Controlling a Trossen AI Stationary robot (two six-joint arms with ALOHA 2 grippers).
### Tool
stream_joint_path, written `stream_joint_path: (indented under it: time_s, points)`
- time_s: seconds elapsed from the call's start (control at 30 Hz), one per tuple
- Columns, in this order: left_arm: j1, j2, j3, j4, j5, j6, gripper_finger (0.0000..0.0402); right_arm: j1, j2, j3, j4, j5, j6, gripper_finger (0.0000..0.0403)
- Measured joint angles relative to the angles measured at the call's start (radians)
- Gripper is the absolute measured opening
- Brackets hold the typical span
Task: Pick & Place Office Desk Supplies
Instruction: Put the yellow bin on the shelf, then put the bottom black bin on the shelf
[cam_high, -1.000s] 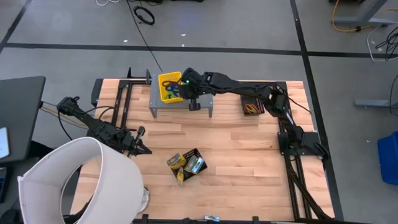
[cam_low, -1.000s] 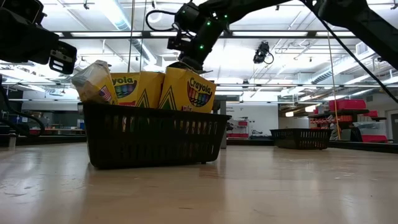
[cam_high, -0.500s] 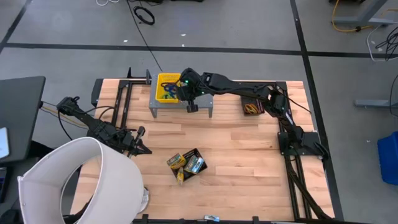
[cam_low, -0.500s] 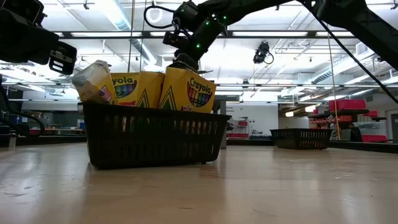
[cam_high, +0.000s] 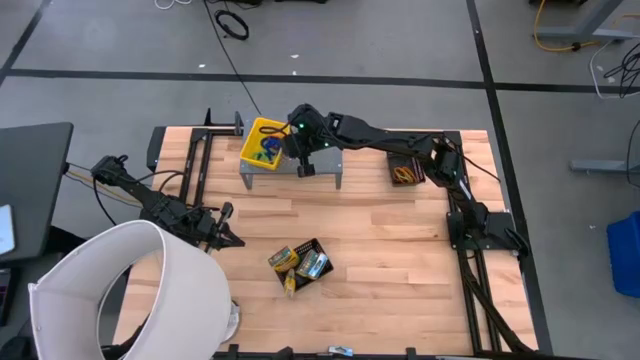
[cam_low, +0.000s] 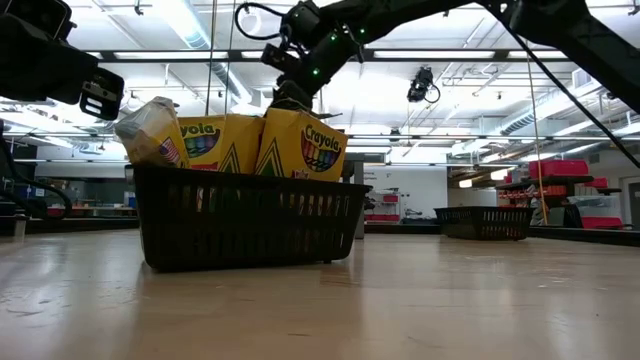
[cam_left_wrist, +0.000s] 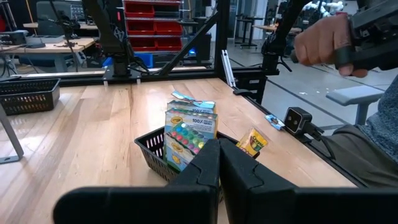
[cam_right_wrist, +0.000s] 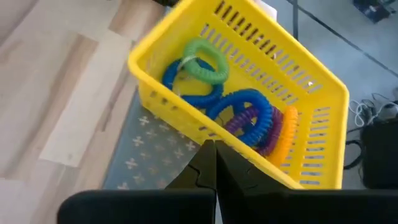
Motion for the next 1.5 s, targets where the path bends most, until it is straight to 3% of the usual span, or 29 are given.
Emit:
stream_joint_path:
  time_s: [0.43,0.87,1.3,1.5]
  points:
    - [0.0,0.0,0.0,0.0,0.0,-0.003,0.0008,-0.025,0.094,0.002,0.041,0.106,-0.017,0.0]
    - [0.0,0.0,0.0,0.0,-0.004,-0.001,0.0008,-0.038,0.097,0.0,0.109,0.157,-0.042,0.0]
    - [0.0,0.0,0.0,0.001,-0.011,-0.003,0.0008,-0.041,0.097,0.0,0.164,0.103,-0.057,0.0]
    - [0.0,0.0,0.0,0.001,-0.011,-0.005,0.0008,-0.048,0.096,0.0,0.142,0.128,-0.044,0.0]
